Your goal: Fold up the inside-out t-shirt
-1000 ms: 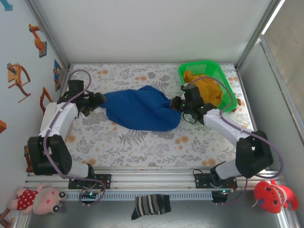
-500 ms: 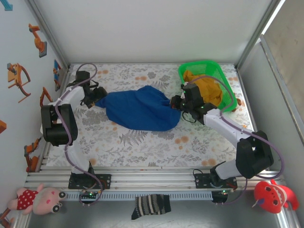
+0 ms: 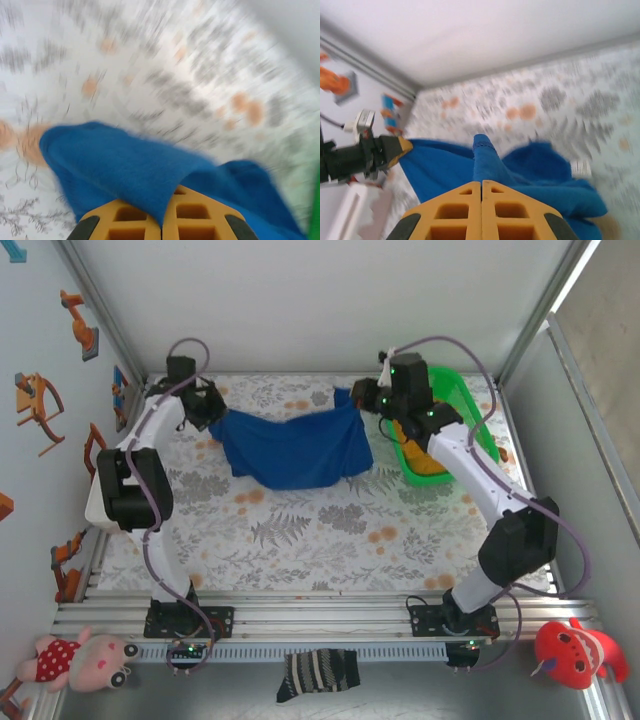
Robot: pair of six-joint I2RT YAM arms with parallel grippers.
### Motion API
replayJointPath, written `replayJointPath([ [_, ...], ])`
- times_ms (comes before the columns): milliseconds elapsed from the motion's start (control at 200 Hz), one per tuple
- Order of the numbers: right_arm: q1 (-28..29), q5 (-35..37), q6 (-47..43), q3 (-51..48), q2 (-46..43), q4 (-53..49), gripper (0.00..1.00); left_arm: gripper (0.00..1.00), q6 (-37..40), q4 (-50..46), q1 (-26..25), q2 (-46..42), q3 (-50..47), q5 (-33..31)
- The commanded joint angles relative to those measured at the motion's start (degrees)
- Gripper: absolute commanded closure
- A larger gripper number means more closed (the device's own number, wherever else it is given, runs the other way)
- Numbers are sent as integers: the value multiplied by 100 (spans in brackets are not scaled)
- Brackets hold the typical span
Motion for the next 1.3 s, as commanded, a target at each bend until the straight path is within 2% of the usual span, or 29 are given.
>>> replayJointPath([
  [0,-321,-558,139,1050,91,162,100,100,-458,83,341,-1029,637,167],
  [175,-588,-770,403,1806,247,495,100,100,-1139,673,844,-1726,625,484],
  [401,-666,-875,517,1165,-68,1119,100,100,-1261,942,1042,-2122,334,735],
  [551,-670,-986,650,82,-404,1689,100,100,-1247,1231,1041,-2456,-339,847],
  [696,-575,-1251,798,-1340,-855,2302,100,99,-1134,1413,1026,-3010,-1580,1184],
  [791,-236,-1053,666,-2487,-1315,2283,100,96,-1035,1471,973,-3620,-2682,1385],
  [891,465,-499,520,-3759,-1858,2001,100,91,-963,1439,877,-4348,-3939,1439],
  [946,942,47,537,-4400,-2116,1810,100,86,-919,1321,800,-4741,-4569,1394],
  [1011,1409,617,645,-5023,-2375,1465,100,70,-866,1060,760,-5131,-5138,1349],
  [1072,1682,1074,763,-5464,-2665,1097,85,52,-730,767,757,-5461,-5509,1251],
  [1147,1720,1575,868,-5705,-3086,533,70,31,-530,446,777,-5749,-5657,944],
  [1247,1708,2188,442,-5203,-3274,-374,55,19,-307,238,795,-5799,-5463,642],
  [1297,1708,2330,100,-4762,-3084,-725,52,17,-249,230,797,-5663,-5304,610],
])
